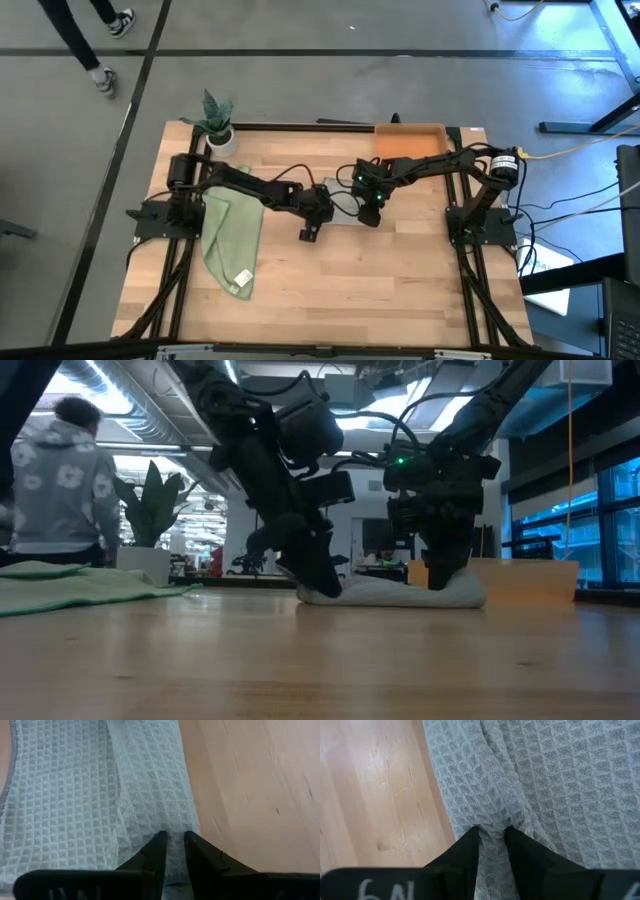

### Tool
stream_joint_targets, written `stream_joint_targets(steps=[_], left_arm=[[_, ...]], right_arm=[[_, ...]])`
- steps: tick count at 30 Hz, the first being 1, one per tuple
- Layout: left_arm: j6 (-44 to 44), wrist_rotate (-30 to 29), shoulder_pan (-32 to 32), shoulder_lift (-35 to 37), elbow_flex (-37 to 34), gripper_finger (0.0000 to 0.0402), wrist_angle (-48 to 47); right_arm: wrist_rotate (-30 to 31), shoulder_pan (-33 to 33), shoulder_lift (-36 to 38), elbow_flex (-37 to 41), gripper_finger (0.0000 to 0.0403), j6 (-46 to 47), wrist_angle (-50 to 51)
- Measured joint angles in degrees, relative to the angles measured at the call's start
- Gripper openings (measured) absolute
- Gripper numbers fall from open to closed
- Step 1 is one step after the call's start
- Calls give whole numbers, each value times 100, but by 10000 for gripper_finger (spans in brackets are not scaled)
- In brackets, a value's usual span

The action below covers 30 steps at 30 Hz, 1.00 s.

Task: Roll microfiber towels into tight, uniform cylinder then place into a basket
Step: Roll the gray microfiber towel

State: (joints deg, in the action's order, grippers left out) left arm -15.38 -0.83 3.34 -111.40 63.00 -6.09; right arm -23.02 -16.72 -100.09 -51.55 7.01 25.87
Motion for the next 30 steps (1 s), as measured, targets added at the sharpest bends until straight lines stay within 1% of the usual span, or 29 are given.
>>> stream_joint_targets(steps=[4, 7, 12, 14, 20, 22, 24, 30], left_arm=[[7, -1, 1, -114, 18, 66, -16], [9, -1, 1, -169, 18, 66, -45], [27, 41, 47, -187, 16, 66, -77], [28, 57, 74, -190, 16, 66, -91], [29, 189, 162, -194, 11, 66, -100], [31, 222, 172, -194, 7, 66, -98], [37, 220, 172, -194, 5, 66, -90], [42, 229, 174, -194, -4, 66, -63]], right_arm=[[-59, -1, -16, -79, 106, -26, 50], [44, 21, -33, -304, 106, -276, 271], [66, 315, 19, -738, 106, -731, 723], [158, 500, 101, -825, 106, -847, 752], [990, 1202, 197, -767, 106, -1508, 778], [1166, 1392, 197, -670, 106, -1708, 579], [1391, 1523, 197, -559, 106, -1786, 321], [2532, 1687, 201, -392, 106, -1784, -124]])
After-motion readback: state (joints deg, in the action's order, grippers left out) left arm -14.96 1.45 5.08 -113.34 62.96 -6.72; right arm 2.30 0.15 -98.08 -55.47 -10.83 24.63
